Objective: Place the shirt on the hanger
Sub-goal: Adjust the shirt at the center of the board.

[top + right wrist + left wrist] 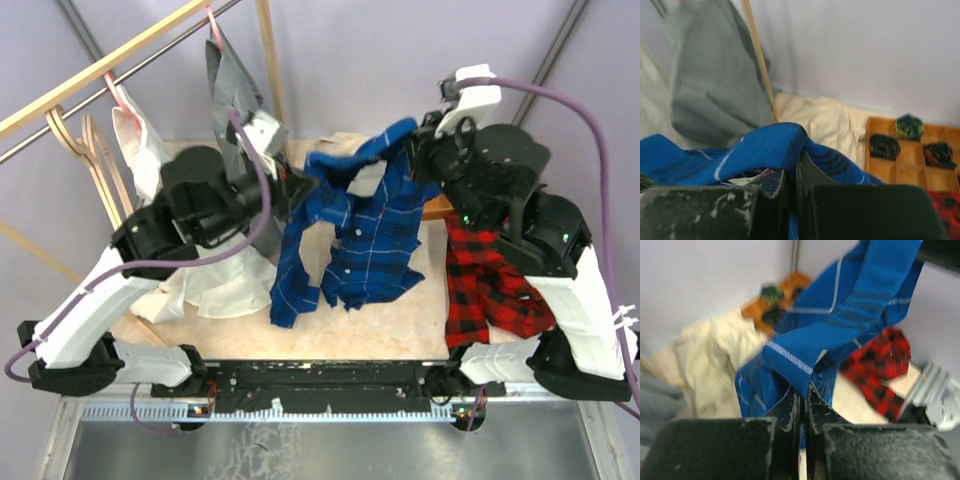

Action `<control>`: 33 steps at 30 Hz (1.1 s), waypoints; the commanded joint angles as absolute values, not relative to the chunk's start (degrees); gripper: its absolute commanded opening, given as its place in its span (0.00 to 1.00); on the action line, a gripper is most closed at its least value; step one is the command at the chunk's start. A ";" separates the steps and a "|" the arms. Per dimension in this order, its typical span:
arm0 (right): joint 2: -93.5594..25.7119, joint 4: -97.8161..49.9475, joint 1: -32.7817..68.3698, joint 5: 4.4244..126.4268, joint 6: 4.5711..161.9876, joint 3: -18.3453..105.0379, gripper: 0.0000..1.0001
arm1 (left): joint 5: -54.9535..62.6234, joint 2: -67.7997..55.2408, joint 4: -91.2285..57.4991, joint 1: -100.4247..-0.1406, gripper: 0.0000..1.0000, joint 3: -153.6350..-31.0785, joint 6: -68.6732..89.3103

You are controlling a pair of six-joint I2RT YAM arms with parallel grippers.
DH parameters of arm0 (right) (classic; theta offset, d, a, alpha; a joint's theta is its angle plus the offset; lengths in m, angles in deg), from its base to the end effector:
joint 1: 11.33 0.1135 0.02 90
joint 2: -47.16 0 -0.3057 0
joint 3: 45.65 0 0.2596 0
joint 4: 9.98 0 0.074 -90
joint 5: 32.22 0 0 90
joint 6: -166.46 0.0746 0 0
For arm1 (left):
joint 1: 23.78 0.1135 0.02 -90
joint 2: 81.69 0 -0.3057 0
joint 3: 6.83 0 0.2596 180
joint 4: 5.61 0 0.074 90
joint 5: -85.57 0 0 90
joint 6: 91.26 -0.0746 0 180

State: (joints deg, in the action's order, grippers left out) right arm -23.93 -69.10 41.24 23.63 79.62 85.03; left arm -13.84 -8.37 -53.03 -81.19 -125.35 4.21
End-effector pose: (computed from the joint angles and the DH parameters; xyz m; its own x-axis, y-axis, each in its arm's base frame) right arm 0.1476 0.1239 0.6277 -0.0124 0.0588 -0.9982 -0.3158 0.9469 0.0597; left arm 0.1518 -0.2147 0.5848 -0.0916 -0.0313 -0.9953 0.7378 0.6691 -0.0889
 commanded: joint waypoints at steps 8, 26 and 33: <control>-12.99 -68.20 40.96 27.11 94.45 56.61 0.00 | -8.72 -13.40 -48.08 -80.91 0.00 -101.72 16.46; -26.55 -65.18 41.02 26.55 75.94 109.68 0.00 | -12.67 -2.23 -52.04 -80.91 0.00 -149.52 3.86; -23.10 -68.82 40.96 24.85 78.63 95.15 0.00 | -15.73 -8.69 -49.28 -80.91 0.00 -133.43 5.60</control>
